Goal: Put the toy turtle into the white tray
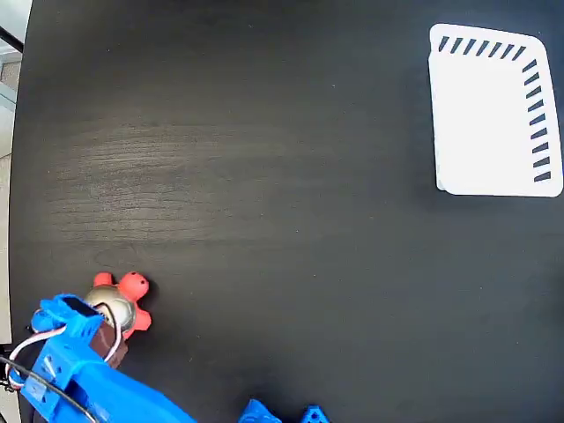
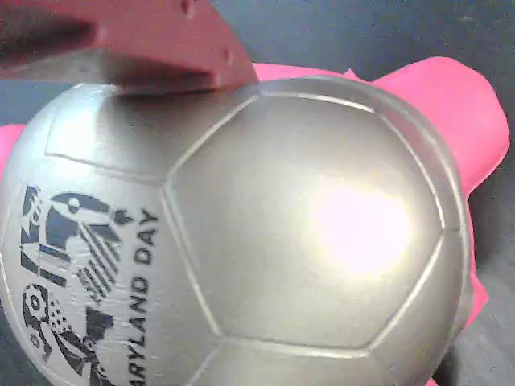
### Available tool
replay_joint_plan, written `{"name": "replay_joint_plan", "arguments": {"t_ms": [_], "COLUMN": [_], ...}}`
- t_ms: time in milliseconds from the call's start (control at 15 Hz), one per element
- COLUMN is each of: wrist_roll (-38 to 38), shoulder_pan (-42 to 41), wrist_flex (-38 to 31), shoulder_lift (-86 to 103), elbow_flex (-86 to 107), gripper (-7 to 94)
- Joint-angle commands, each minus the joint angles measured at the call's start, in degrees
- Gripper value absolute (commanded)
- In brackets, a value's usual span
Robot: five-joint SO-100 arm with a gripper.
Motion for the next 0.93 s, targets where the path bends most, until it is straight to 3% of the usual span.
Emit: {"name": "replay_joint_plan", "arguments": {"t_ms": [0, 333, 667, 867], "wrist_roll": [-0.35, -3.08, -6.24, -7.03], "shoulder_pan": [2.20, 10.72, 25.93, 38.06], "wrist_flex": [5.36, 21.27, 27.95, 28.04], "shoulder_lift": [6.24, 11.60, 15.21, 12.04], "elbow_flex": [-4.48, -23.03, -37.97, -45.88], "gripper": [0, 0, 0, 0]}}
